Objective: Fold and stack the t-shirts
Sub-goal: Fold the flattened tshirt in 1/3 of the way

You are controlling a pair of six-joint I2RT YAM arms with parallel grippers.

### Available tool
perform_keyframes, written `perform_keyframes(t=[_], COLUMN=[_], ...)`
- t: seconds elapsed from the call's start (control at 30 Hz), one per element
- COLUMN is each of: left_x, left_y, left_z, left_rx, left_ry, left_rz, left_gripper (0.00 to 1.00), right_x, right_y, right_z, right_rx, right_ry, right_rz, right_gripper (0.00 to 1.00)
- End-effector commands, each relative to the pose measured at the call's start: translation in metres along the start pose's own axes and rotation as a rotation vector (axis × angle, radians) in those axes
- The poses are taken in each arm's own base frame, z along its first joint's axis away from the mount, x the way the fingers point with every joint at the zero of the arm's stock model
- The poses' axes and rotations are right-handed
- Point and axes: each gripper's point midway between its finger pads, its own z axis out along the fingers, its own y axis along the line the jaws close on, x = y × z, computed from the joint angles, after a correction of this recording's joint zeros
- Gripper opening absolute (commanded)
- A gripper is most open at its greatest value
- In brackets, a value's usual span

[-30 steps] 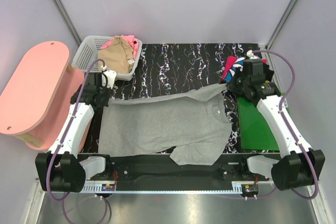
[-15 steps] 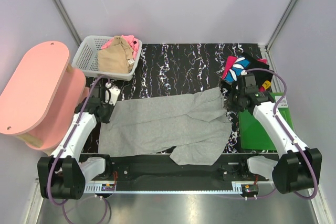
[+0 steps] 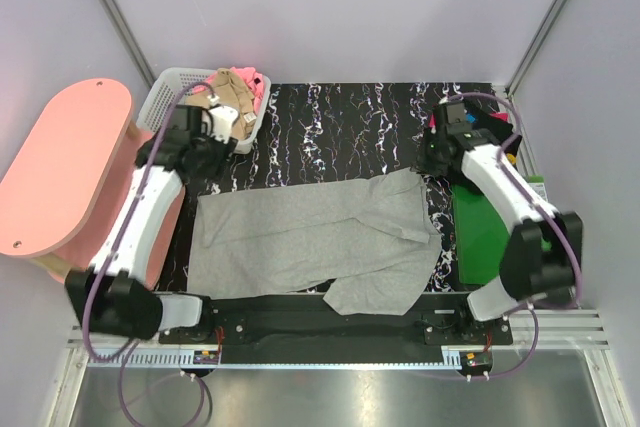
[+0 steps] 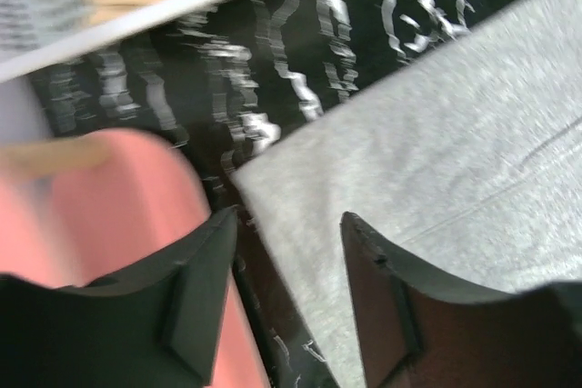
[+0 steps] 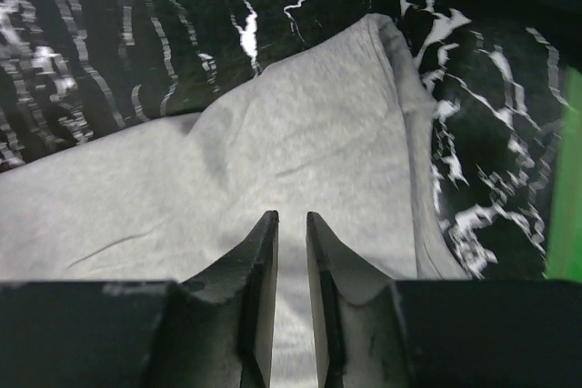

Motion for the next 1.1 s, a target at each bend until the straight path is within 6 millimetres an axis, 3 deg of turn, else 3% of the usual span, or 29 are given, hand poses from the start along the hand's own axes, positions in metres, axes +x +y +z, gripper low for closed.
perform_keyframes(t=[0.0,0.13,0.6,0.77,1.07], left_x=[0.031,0.056,0.118,0.127,0.125], left_y=[-0.027,-0.023,-0.018,-0.015,-0.008], left_z=[0.054,0.092,0.132,0.148,0.173], left_rx=[0.116,0.104,0.076,0.063,0.037], left_ry=[0.202,0.315,0.527,0.571,0.603], left_rz=[0.024,0.059,0.149,0.169,0.171], left_gripper=[0.48,0.44,0.33,0.32,0.29], right_x=[0.007,0.012,0.005,-0.002,0.002], right_y=[0.008,0.007,-0.002,-0.012,-0.039], right_z=[0.059,0.091,0.160,0.167,0.153], right_rx=[-0.007,0.007,0.086,0.112,0.163], right_ry=[0.097,0.152,0.204,0.213,0.214], right_rz=[0.000,0.008,0.003,0.024,0.040], right_gripper=[0.25,0.22,0.19,0.16,0.16])
